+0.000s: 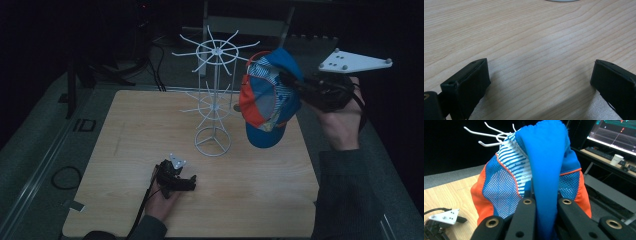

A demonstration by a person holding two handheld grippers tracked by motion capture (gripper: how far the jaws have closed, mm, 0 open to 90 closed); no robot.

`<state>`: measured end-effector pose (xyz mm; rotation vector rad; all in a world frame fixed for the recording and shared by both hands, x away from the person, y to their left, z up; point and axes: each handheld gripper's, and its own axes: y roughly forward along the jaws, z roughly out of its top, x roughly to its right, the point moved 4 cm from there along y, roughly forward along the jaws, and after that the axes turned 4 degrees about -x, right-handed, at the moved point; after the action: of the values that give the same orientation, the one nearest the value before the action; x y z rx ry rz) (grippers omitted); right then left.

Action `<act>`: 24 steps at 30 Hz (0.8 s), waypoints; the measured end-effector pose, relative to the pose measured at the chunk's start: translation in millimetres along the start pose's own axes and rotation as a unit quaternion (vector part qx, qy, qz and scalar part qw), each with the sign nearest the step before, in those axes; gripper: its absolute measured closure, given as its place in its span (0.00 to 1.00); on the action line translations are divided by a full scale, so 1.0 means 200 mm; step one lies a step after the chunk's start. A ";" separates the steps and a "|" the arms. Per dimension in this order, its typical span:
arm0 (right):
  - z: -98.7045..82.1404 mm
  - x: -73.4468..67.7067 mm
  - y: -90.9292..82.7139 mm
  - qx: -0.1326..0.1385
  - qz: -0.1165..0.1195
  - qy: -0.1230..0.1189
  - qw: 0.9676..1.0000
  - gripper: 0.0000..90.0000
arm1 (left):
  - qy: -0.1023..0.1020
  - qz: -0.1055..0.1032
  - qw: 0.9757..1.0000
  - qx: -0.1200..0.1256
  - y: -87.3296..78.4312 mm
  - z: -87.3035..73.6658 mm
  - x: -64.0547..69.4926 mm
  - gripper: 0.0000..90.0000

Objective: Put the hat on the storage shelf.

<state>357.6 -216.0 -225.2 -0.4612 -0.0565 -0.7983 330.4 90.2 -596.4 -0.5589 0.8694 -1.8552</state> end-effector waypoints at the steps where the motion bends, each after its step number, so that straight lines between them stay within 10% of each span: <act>1: 0.00 0.00 0.01 -0.003 0.002 0.001 1.000 0.99 | 0.000 0.000 1.000 0.000 0.00 0.00 0.00 0.03; 13: -0.13 -0.04 0.22 -0.052 0.035 0.011 0.998 0.97 | 0.001 0.000 1.000 -0.002 0.00 0.00 0.00 0.03; 24: -0.18 -0.06 0.24 -0.075 0.008 0.018 0.997 0.37 | 0.000 -0.001 1.000 -0.002 0.00 0.00 0.00 0.03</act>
<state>378.3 -195.4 -278.3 -0.5883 0.0414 -0.7984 330.1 90.2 -596.3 -0.5630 0.8725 -1.8558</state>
